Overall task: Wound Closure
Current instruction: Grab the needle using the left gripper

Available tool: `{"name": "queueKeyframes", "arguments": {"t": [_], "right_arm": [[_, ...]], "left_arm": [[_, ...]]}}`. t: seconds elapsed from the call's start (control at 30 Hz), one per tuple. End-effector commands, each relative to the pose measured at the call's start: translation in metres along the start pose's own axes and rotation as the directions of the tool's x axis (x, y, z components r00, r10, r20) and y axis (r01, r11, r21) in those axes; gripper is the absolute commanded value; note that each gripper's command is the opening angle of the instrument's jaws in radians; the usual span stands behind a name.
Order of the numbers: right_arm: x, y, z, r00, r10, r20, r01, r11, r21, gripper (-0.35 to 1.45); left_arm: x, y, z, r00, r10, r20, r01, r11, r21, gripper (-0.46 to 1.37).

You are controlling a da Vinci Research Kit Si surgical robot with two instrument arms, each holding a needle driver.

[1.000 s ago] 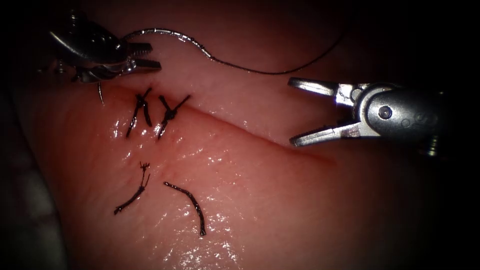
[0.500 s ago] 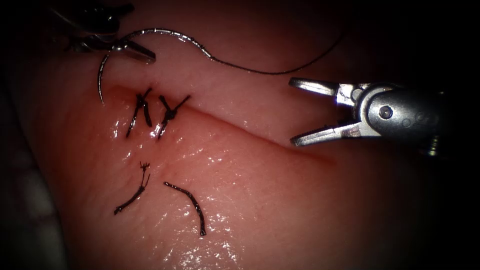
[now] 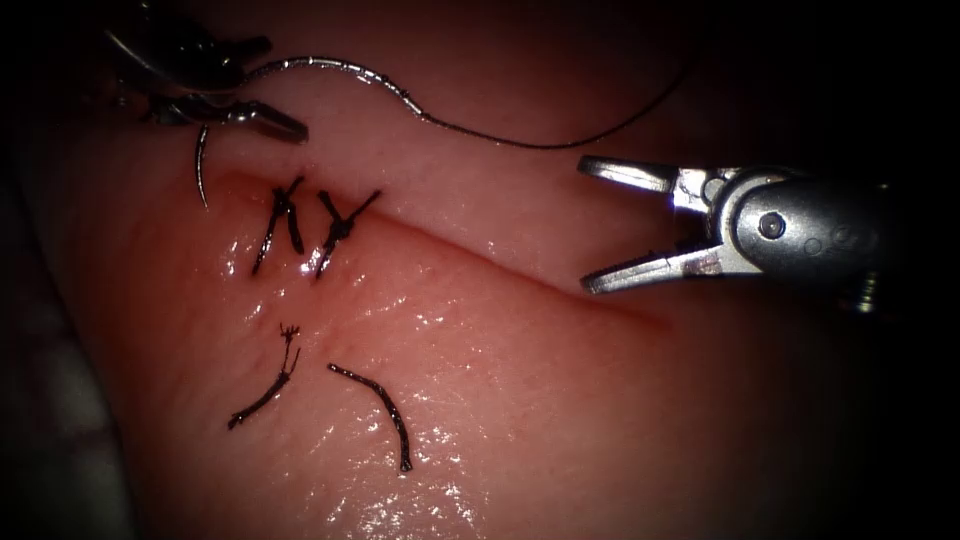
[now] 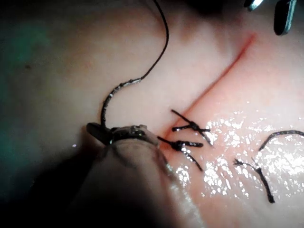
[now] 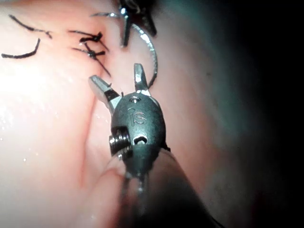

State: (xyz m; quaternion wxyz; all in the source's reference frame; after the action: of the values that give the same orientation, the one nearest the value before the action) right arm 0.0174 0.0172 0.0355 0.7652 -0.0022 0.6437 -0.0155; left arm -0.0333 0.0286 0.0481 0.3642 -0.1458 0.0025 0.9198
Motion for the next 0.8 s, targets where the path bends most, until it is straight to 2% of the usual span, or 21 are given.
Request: {"name": "queueKeyframes", "arguments": {"t": [0.03,0.3,0.37,0.4,0.5,0.67,0.8], "right_arm": [[0.0001,-0.0001,0.0,1.0,0.0,0.0,0.0,1.0,0.005,1.1],[0.0006,-0.0002,0.0001,1.0,0.001,-0.002,-0.001,1.0,0.007,1.1],[0.0006,-0.0002,0.0001,1.0,0.001,-0.002,-0.001,1.0,0.007,1.1],[0.0006,-0.0002,0.0001,1.0,0.001,-0.002,-0.001,1.0,0.006,1.11],[0.0006,-0.0002,0.0001,1.0,0.001,-0.002,-0.001,1.0,0.006,1.11],[0.0006,-0.0002,0.0001,1.0,0.001,-0.002,-0.001,1.0,0.007,1.12],[0.0007,-0.0002,0.0001,1.0,0.001,-0.003,-0.001,1.0,0.007,1.12]], "left_arm": [[0.0,-0.0001,0.0001,1.0,-0.005,0.008,0.005,1.0,0.01,0.67],[-0.0016,-0.0006,0.0014,0.999,-0.027,0.035,0.026,0.999,0.022,0.51],[-0.0018,-0.0004,0.0016,0.998,-0.036,0.045,0.035,0.999,0.02,0.32],[-0.002,-0.0003,0.0017,0.998,-0.046,0.05,0.045,0.999,0.02,-0.05],[-0.002,-0.0003,0.0017,0.996,-0.075,0.057,0.074,0.997,0.019,-0.35],[-0.0016,-0.0007,0.0012,0.991,-0.12,0.052,0.122,0.992,-0.036,-0.35],[-0.0013,-0.0013,0.0009,0.992,-0.12,0.042,0.122,0.992,-0.046,-0.35]]}}
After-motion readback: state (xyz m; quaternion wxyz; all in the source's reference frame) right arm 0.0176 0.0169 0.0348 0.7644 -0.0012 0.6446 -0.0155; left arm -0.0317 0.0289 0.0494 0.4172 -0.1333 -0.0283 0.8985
